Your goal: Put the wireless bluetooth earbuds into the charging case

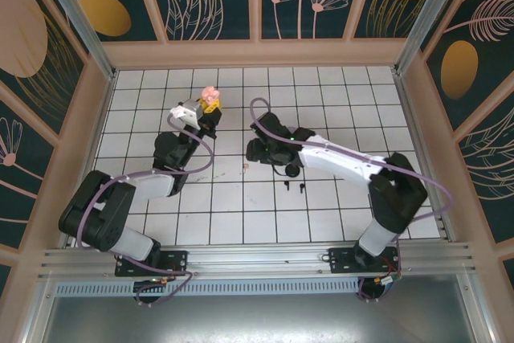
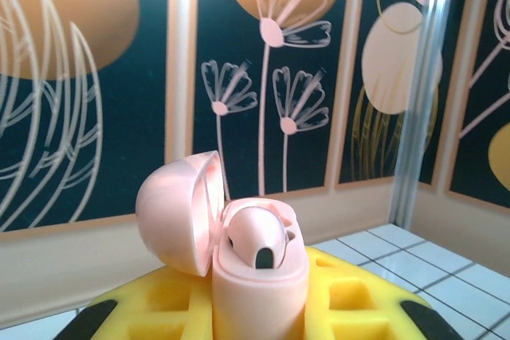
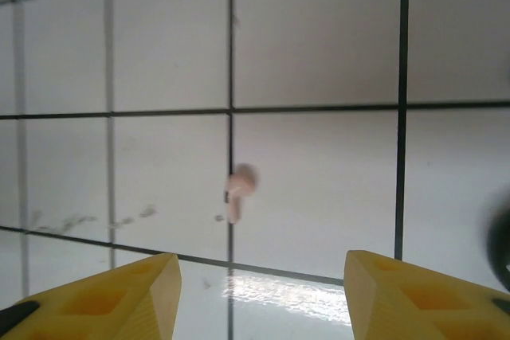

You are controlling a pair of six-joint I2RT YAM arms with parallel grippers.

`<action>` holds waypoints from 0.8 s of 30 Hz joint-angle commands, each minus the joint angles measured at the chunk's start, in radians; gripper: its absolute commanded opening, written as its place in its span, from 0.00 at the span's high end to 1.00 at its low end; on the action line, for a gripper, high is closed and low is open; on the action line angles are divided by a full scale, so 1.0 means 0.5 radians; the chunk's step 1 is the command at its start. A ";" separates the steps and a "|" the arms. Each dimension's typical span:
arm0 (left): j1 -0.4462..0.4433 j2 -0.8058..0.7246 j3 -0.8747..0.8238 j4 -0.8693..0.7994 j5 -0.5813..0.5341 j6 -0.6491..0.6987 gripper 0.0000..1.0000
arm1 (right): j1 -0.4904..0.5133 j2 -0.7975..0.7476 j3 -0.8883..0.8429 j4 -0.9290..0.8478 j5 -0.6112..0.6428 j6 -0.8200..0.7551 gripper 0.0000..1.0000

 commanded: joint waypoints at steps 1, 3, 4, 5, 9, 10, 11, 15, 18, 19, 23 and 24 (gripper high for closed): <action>0.028 -0.102 -0.043 0.077 -0.136 -0.047 1.00 | 0.037 0.123 0.120 -0.084 -0.003 0.112 0.44; 0.037 -0.133 -0.071 0.079 -0.155 -0.061 1.00 | 0.061 0.217 0.194 -0.115 0.007 0.119 0.45; 0.040 -0.143 -0.083 0.083 -0.165 -0.068 1.00 | 0.070 0.262 0.231 -0.131 0.008 0.123 0.45; 0.046 -0.155 -0.096 0.089 -0.173 -0.077 1.00 | 0.078 0.305 0.278 -0.152 0.005 0.125 0.45; 0.056 -0.180 -0.130 0.139 -0.191 -0.107 1.00 | 0.100 0.468 0.434 -0.220 -0.007 0.120 0.46; 0.057 -0.180 -0.138 0.150 -0.193 -0.111 1.00 | 0.103 0.496 0.462 -0.240 -0.008 0.119 0.46; 0.059 -0.183 -0.142 0.159 -0.198 -0.115 1.00 | 0.105 0.536 0.495 -0.262 -0.007 0.117 0.46; 0.070 -0.190 -0.152 0.168 -0.194 -0.100 1.00 | 0.105 0.642 0.583 -0.312 -0.028 0.100 0.47; 0.083 -0.189 -0.186 0.223 -0.192 -0.104 1.00 | 0.112 0.718 0.648 -0.349 -0.037 0.087 0.48; 0.089 -0.189 -0.196 0.242 -0.195 -0.105 1.00 | 0.115 0.742 0.664 -0.356 -0.041 0.085 0.49; 0.109 -0.201 -0.224 0.259 -0.192 -0.115 1.00 | 0.124 0.822 0.730 -0.386 -0.049 0.082 0.52; 0.113 -0.204 -0.228 0.263 -0.189 -0.115 1.00 | 0.124 0.837 0.742 -0.392 -0.049 0.083 0.52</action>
